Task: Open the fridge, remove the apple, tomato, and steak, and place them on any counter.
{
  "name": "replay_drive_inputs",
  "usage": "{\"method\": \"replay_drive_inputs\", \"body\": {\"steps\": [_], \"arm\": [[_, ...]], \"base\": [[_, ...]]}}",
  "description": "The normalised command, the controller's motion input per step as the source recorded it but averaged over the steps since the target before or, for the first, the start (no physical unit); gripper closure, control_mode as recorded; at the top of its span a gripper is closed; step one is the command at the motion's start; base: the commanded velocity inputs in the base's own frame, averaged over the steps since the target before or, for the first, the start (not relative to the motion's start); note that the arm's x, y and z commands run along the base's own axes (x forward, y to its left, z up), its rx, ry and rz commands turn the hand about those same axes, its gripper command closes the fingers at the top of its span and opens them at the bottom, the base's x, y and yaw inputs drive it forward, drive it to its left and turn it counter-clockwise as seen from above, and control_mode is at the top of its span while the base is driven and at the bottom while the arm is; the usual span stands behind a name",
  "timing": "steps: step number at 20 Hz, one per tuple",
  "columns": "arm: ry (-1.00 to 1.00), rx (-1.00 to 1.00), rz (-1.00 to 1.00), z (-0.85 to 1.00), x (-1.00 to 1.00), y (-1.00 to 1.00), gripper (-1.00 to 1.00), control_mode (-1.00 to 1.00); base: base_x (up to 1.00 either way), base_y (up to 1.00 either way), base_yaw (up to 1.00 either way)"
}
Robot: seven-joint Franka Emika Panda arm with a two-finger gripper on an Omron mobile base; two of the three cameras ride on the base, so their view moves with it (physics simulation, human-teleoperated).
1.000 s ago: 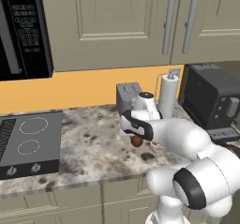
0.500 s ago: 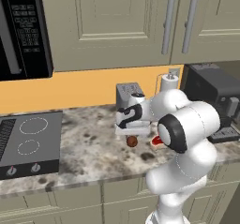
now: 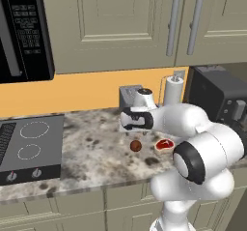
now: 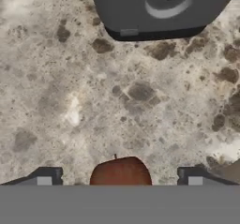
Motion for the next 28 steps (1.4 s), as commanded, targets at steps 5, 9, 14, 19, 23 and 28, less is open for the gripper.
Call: {"method": "replay_drive_inputs", "body": {"steps": [5,9,14,19,23,28], "arm": [[-0.11,0.00,0.00,1.00,-0.59,0.00,-1.00,-1.00],[0.00,0.00,0.00,1.00,-0.57,-0.04,-1.00,-1.00],[0.00,0.00,0.00,1.00,-0.61,-0.10,-1.00,-1.00],[-0.02,-0.07,0.00,1.00,-0.89,-0.13,-1.00,-1.00],[-0.09,-0.15,0.00,1.00,-0.99,-0.34,-1.00,-1.00],[-0.05,-0.04,0.03,0.89,-0.65,-0.51,-1.00,-1.00]], "base": [[0.00,0.00,0.00],[0.00,0.00,0.00],[0.00,0.00,0.00],[0.00,0.00,0.00],[0.00,0.00,0.00],[0.00,0.00,0.00]]}}
